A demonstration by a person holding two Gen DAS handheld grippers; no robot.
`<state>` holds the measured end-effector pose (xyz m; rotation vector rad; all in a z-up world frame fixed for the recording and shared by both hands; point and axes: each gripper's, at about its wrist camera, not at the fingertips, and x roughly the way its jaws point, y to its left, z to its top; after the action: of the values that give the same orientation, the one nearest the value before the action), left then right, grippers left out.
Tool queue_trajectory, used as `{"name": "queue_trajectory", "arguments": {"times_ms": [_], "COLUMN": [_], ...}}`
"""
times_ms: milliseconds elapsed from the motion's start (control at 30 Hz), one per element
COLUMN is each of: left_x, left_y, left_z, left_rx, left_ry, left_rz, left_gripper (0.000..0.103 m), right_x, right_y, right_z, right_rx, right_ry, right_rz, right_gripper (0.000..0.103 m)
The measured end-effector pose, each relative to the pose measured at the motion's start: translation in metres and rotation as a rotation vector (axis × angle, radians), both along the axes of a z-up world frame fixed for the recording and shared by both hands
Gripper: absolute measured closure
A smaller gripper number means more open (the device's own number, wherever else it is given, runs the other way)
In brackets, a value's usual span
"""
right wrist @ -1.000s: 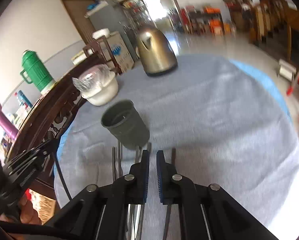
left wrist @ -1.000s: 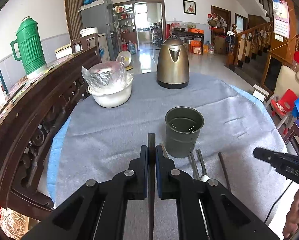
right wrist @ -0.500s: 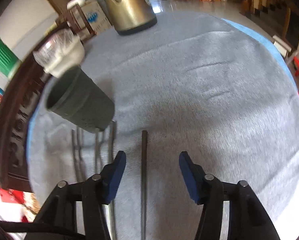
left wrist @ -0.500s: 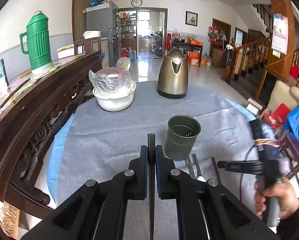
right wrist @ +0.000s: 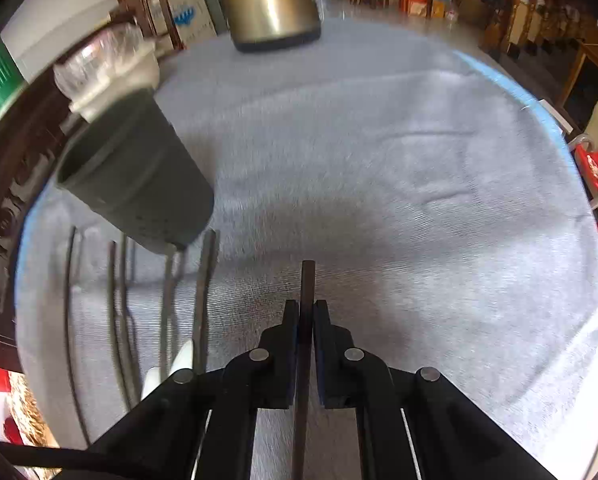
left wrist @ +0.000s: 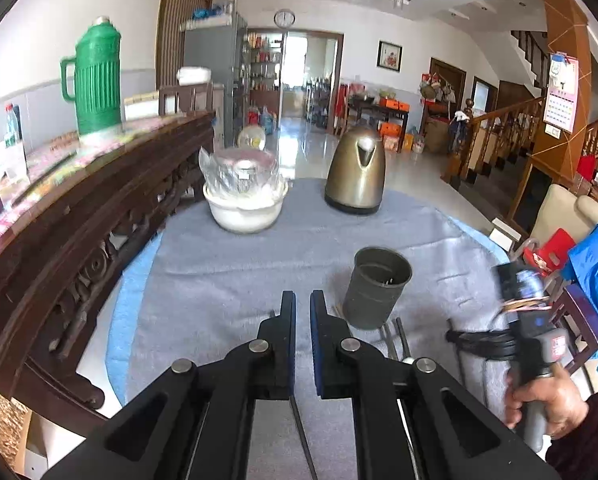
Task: Organize utensils
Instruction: 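Lift the chopsticks with both tools and carry them above the grey holder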
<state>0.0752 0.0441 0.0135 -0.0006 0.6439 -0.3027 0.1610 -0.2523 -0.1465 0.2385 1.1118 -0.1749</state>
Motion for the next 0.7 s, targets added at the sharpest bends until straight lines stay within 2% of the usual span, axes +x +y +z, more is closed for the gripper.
{"name": "queue_trajectory", "arguments": {"times_ms": [67, 200, 333, 433, 500, 567, 667, 700], "left_x": [0.019, 0.077, 0.124, 0.144, 0.157, 0.170, 0.185, 0.189], "left_y": [0.010, 0.038, 0.033, 0.011, -0.002, -0.013, -0.020, -0.022], "left_z": [-0.013, -0.059, -0.104, -0.126, -0.135, -0.142, -0.152, -0.155], "left_rx": [-0.026, -0.121, -0.081, -0.062, -0.050, -0.015, -0.015, -0.013], "left_ry": [0.074, 0.329, 0.472, 0.526, 0.550, 0.563, 0.595, 0.602], "left_rz": [0.016, 0.069, 0.095, 0.057, 0.034, 0.054, 0.057, 0.063], "left_gripper": [0.096, 0.088, 0.088, 0.085, 0.066, 0.064, 0.064, 0.069], "right_x": [-0.015, -0.036, -0.041, -0.041, -0.039, -0.039, -0.041, -0.042], "right_y": [0.001, 0.000, 0.001, 0.002, -0.002, -0.003, -0.004, -0.004], "right_z": [0.017, 0.043, 0.051, 0.056, 0.059, 0.063, 0.068, 0.071], "right_rx": [0.017, 0.042, 0.088, 0.119, 0.124, 0.129, 0.138, 0.137], "right_ry": [-0.046, -0.122, -0.161, -0.190, -0.207, -0.222, -0.239, -0.245], "right_rz": [-0.007, 0.004, 0.005, 0.012, 0.022, 0.030, 0.051, 0.056], "right_gripper": [0.096, 0.096, 0.096, 0.096, 0.096, 0.096, 0.096, 0.096]}}
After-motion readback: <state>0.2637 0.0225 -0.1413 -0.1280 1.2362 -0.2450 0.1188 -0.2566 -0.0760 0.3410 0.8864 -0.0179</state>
